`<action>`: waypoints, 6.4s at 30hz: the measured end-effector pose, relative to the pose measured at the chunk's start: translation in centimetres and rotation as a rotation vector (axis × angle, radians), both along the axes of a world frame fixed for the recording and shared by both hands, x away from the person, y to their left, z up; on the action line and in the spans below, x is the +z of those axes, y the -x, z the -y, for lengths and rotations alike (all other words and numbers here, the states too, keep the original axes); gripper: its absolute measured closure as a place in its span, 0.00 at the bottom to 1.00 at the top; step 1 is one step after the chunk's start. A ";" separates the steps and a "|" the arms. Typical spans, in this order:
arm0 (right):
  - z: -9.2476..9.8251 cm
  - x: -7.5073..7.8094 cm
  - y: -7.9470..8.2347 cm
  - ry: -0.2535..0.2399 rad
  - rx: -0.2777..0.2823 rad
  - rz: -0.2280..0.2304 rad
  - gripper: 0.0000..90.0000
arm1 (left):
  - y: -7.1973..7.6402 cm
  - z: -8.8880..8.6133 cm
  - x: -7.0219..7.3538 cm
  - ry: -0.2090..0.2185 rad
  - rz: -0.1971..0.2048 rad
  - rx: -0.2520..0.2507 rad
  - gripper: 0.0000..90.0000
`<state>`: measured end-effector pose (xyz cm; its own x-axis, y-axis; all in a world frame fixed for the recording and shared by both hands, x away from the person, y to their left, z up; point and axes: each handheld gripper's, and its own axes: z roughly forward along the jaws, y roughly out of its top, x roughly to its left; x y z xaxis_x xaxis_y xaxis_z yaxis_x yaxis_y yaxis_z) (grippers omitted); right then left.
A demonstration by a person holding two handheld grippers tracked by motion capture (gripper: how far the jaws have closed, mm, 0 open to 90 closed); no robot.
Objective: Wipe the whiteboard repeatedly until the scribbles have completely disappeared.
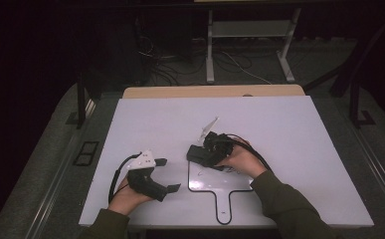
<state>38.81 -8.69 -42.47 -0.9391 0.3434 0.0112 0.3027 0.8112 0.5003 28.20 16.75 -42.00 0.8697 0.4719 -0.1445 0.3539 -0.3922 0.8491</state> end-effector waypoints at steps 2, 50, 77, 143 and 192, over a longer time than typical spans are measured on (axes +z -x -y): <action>-0.4 0.0 0.7 0.000 0.036 -0.008 0.43 | 0.0 0.0 0.0 0.002 0.003 0.000 0.00; -1.7 0.1 3.4 0.004 0.126 -0.013 0.43 | 0.0 0.1 0.1 0.003 0.003 0.001 0.00; -1.6 0.0 2.2 0.005 0.079 -0.002 0.43 | 0.0 0.1 0.1 0.006 0.001 0.000 0.00; 4.6 -0.2 2.5 -0.004 -0.022 0.000 0.43 | 0.0 0.1 0.1 0.002 0.005 -0.002 0.00; 11.1 -0.3 1.5 -0.008 -0.187 0.003 0.43 | 0.0 0.1 0.1 0.005 0.007 0.000 0.00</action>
